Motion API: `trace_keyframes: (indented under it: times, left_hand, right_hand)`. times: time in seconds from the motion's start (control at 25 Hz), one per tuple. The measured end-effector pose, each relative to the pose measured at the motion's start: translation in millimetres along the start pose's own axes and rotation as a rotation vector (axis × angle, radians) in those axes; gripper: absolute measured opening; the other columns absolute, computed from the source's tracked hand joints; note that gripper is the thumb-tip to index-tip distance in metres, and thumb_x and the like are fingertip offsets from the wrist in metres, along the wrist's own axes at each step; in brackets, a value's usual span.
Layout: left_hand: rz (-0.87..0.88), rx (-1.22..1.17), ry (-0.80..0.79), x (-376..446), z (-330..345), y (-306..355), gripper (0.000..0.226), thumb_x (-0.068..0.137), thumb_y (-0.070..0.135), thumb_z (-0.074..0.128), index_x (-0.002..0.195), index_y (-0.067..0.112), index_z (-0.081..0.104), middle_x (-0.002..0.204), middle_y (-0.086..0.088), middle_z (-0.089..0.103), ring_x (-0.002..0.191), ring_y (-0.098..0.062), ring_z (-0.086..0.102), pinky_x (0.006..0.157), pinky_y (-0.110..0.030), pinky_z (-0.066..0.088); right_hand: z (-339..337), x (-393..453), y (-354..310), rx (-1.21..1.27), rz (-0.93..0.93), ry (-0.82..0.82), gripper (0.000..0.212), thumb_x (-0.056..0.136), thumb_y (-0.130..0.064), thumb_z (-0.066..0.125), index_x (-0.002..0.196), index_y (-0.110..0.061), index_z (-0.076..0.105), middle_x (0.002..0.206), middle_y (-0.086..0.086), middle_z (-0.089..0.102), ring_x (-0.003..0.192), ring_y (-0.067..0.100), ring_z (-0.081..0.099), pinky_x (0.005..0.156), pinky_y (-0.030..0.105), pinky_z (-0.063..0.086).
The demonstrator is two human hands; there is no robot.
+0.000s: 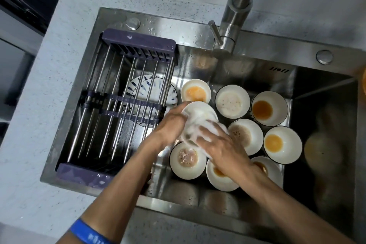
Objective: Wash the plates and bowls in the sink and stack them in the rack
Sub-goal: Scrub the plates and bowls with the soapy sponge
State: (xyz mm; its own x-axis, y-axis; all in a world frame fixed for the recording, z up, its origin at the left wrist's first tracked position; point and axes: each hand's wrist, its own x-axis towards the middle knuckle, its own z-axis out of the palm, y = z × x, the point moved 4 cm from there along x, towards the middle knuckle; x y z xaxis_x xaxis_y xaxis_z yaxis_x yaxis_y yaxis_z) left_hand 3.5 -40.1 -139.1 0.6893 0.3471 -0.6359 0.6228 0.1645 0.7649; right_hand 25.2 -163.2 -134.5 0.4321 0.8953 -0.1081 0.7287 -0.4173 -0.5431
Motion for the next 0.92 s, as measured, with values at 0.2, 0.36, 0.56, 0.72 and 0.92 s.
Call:
trace_keyframes:
  times: [0.2, 0.36, 0.56, 0.72, 0.92]
  left_hand:
    - [0.026, -0.061, 0.090, -1.7, 0.6, 1.8, 0.053, 0.094, 0.001, 0.035, 0.107, 0.044, 0.063, 0.109, 0.009, 0.068, 0.100, -0.010, 0.063, 0.072, -0.021, 0.052]
    - [0.069, -0.077, 0.178, -3.1, 1.5, -0.5, 0.054, 0.089, 0.002, 0.039, 0.113, 0.045, 0.061, 0.115, 0.003, 0.066, 0.105, -0.013, 0.062, 0.080, -0.031, 0.057]
    - [0.011, -0.052, 0.096, 2.1, 1.6, 0.6, 0.052, 0.086, 0.007, 0.037, 0.113, 0.041, 0.065, 0.115, 0.000, 0.069, 0.101, -0.008, 0.065, 0.085, -0.031, 0.056]
    - [0.024, -0.046, 0.135, -6.0, -1.5, 3.8, 0.045, 0.088, 0.007, 0.041, 0.105, 0.041, 0.063, 0.097, 0.015, 0.067, 0.085, 0.003, 0.062, 0.069, -0.019, 0.051]
    - [-0.141, -0.383, -0.016, 5.0, 3.8, -12.1, 0.058, 0.093, 0.066, 0.043, 0.127, 0.024, 0.065, 0.117, -0.008, 0.072, 0.108, -0.024, 0.068, 0.095, -0.045, 0.054]
  right_hand:
    - [6.6, -3.6, 7.3, -0.006, -0.005, 0.072, 0.052, 0.056, 0.007, 0.078, 0.104, -0.009, 0.070, 0.124, 0.007, 0.066, 0.117, 0.034, 0.058, 0.094, 0.053, 0.053]
    - [4.2, -3.6, 18.1, 0.053, 0.058, 0.154, 0.052, 0.052, 0.010, 0.081, 0.100, -0.007, 0.071, 0.118, 0.009, 0.068, 0.113, 0.034, 0.061, 0.090, 0.050, 0.055]
    - [6.5, 4.1, 11.6, -0.025, -0.019, 0.139, 0.049, 0.058, 0.006, 0.075, 0.103, -0.010, 0.068, 0.121, 0.008, 0.066, 0.115, 0.038, 0.059, 0.093, 0.052, 0.053]
    - [5.6, 0.6, 7.3, -0.137, -0.133, 0.126, 0.043, 0.066, 0.006, 0.062, 0.105, -0.010, 0.068, 0.124, 0.007, 0.064, 0.118, 0.038, 0.057, 0.091, 0.053, 0.054]
    - [-7.9, 2.6, 19.8, 0.624, 0.309, 0.241, 0.038, 0.075, -0.004, 0.080, 0.111, -0.011, 0.071, 0.111, -0.005, 0.071, 0.105, 0.017, 0.066, 0.087, 0.031, 0.052]
